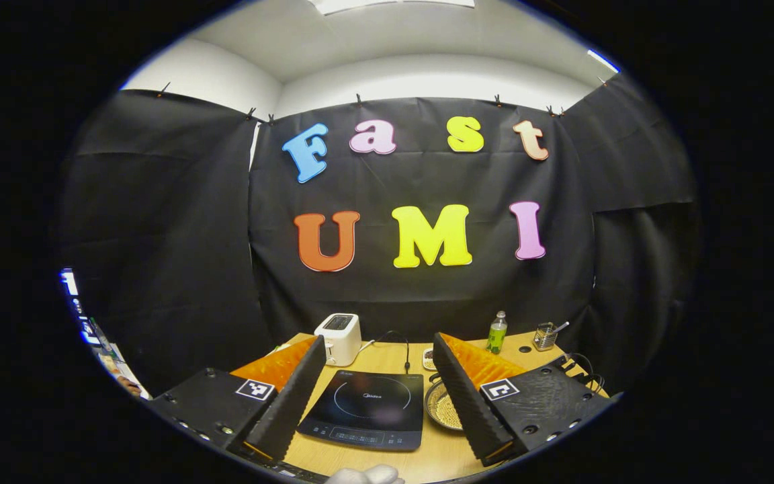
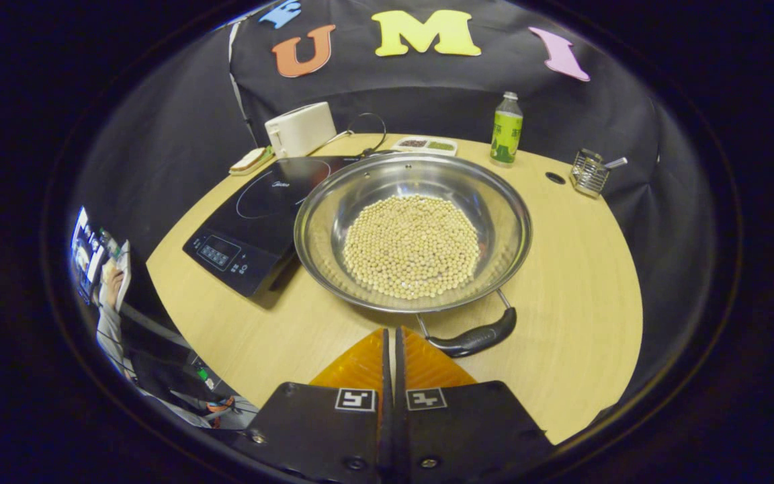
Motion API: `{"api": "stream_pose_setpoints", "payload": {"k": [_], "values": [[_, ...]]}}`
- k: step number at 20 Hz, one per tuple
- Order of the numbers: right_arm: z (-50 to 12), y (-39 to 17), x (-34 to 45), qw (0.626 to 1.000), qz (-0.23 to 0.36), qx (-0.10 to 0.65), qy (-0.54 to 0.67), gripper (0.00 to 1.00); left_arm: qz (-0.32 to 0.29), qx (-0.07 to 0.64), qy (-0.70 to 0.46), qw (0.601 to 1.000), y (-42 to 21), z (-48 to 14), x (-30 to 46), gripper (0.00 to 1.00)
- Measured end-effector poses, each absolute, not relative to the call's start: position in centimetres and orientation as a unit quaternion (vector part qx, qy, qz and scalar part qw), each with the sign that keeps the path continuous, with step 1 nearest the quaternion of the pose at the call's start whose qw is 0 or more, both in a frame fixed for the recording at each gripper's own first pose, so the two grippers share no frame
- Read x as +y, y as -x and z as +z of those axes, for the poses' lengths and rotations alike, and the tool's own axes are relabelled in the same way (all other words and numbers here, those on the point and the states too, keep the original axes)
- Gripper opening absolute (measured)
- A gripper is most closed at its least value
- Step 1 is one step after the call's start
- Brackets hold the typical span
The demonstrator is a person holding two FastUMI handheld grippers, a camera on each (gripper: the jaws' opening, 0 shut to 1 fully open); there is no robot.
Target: First push the handle of the pot to place it horizontally, then grasp the pot with both hands and set it on the induction cooktop.
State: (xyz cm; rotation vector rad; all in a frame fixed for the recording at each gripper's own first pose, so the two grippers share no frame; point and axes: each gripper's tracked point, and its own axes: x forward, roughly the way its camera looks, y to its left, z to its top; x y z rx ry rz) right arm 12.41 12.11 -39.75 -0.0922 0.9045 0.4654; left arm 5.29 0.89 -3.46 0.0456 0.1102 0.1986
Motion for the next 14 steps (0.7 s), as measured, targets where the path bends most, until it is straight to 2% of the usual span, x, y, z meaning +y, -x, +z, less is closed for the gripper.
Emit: {"api": "stream_pose_setpoints", "payload": {"k": [3, 4, 8, 10, 14], "values": [[-40.5, -12.7, 11.4, 0.864, 0.231, 0.444, 0.057, 0.00, 0.106, 0.064, -0.024, 0.992, -6.6, -4.1, 0.4, 0.95], [-40.6, -12.8, 11.3, 0.861, 0.235, 0.448, 0.051, 0.04, 0.106, 0.064, -0.023, 0.992, -7.0, -4.3, 0.2, 0.95], [-40.7, -13.6, 10.1, 0.857, 0.239, 0.454, 0.052, 0.00, 0.107, 0.069, -0.023, 0.992, -9.2, -4.7, -0.4, 0.95], [-40.7, -13.9, 9.2, 0.856, 0.239, 0.455, 0.060, 0.04, 0.106, 0.068, -0.026, 0.992, -10.2, -4.8, -0.8, 0.95], [-40.8, -15.4, 7.1, 0.856, 0.232, 0.459, 0.057, 0.00, 0.109, 0.071, -0.024, 0.991, -12.1, -5.2, -1.6, 0.95]]}}
